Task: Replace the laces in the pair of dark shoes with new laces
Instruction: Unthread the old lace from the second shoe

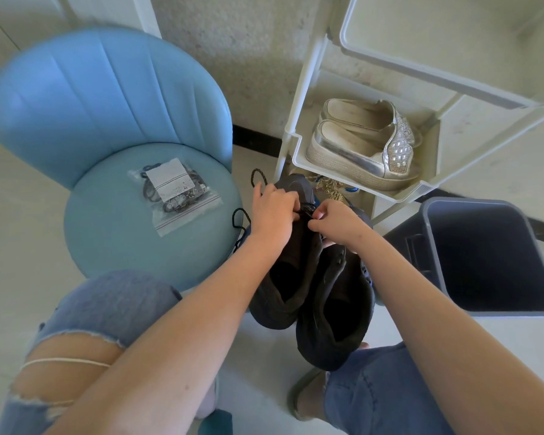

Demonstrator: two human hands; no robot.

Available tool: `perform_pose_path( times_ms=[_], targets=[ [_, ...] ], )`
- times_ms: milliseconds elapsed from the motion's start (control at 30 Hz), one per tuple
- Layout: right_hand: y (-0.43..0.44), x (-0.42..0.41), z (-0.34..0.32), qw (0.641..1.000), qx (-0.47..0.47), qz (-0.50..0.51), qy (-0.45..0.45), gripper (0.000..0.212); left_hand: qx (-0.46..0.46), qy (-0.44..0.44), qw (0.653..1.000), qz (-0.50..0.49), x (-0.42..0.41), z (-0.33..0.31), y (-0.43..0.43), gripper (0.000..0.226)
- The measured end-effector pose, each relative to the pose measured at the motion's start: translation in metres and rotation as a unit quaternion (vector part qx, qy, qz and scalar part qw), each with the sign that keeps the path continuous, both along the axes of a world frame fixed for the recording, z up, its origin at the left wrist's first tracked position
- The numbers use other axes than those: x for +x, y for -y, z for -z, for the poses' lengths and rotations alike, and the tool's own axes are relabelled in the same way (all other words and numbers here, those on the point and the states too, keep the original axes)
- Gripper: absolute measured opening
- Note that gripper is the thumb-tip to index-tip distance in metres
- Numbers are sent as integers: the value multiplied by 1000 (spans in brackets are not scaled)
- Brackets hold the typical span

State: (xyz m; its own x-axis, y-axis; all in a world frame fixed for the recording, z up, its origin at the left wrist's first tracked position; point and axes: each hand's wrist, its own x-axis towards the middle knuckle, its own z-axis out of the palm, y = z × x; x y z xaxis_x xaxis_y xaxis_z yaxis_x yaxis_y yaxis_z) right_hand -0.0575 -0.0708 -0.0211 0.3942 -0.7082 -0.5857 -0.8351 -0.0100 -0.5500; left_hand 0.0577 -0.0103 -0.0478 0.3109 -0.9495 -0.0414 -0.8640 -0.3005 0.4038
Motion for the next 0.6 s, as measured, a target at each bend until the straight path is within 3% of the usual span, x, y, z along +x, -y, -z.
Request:
perform_pose_path(
  times_ms=[100, 167, 200, 233, 267, 333, 367, 400, 433, 500, 533, 600],
  targets=[
    [-1, -1, -1, 1000, 15, 16, 6, 23, -33, 17, 999, -39, -2, 2, -1, 14],
    [-1, -3, -1, 999, 22, 23, 8, 22, -89, -22, 984, -152, 0, 0, -2, 12],
    [0, -3, -1, 999, 23, 22, 6, 22, -120, -70, 961, -239, 4, -4, -2, 12],
    [0, -4, -1, 1000, 22, 20, 1, 22, -146, -143, 919, -337, 13, -10, -1, 13],
    [0, -4, -1, 1000, 21, 19, -3, 24, -173, -237, 855, -428, 23, -17, 0, 14],
    [0, -3, -1, 999, 21, 24, -3, 28, -215, -398, 725, -519, 37, -27, 3, 19],
    [0, -3, -1, 999, 21, 27, -2, 29, -213, -421, 720, -509, 36, -31, 3, 17],
    [0, -2, -1, 999, 20, 28, -2, 30, -200, -398, 762, -471, 32, -34, 3, 14],
    [0, -1, -1, 999, 18, 29, -2, 31, -179, -336, 829, -409, 25, -34, 2, 14],
    [-1, 1, 1, 1000, 10, 25, -2, 31, -149, -164, 943, -249, 11, -24, 0, 31],
    [-2, 1, 1, 1000, 5, 21, -2, 30, -128, -95, 973, -164, 5, -21, 0, 39],
    [-2, 1, 1, 1000, -1, 17, 2, 29, -60, -17, 998, -15, -2, -17, 0, 34]
  ],
)
